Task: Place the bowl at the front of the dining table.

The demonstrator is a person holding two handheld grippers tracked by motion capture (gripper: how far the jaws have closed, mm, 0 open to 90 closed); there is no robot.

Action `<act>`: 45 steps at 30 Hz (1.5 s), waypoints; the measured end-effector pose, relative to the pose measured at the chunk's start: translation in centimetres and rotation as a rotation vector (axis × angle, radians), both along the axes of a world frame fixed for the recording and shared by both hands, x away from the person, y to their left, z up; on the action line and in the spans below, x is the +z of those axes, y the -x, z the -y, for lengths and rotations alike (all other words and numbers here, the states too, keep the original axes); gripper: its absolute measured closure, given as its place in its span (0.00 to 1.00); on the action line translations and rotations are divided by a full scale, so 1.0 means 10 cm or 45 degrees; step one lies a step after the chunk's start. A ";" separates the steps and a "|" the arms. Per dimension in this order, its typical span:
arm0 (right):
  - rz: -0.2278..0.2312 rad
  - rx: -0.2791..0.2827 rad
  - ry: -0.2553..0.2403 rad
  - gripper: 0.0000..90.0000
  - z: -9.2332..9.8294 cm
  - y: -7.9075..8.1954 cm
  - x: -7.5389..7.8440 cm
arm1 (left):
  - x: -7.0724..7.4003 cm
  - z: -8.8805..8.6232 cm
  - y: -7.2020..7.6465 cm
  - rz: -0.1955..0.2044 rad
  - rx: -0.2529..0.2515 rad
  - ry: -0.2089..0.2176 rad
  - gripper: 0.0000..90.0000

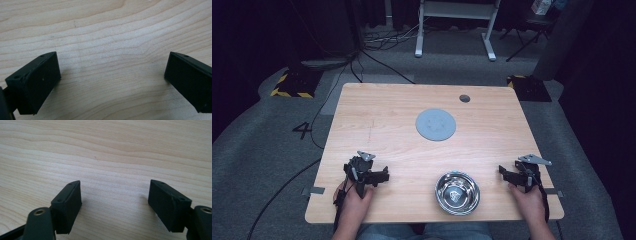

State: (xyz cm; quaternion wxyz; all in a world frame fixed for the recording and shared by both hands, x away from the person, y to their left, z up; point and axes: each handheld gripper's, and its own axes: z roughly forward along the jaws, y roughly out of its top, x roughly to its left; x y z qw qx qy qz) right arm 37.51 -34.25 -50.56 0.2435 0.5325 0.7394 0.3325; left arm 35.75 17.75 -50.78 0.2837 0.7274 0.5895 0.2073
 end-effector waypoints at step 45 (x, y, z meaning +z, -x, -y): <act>-0.110 0.076 -0.001 0.40 -0.21 0.07 0.32 | 0.00 0.00 -0.02 -0.001 0.003 -0.003 0.00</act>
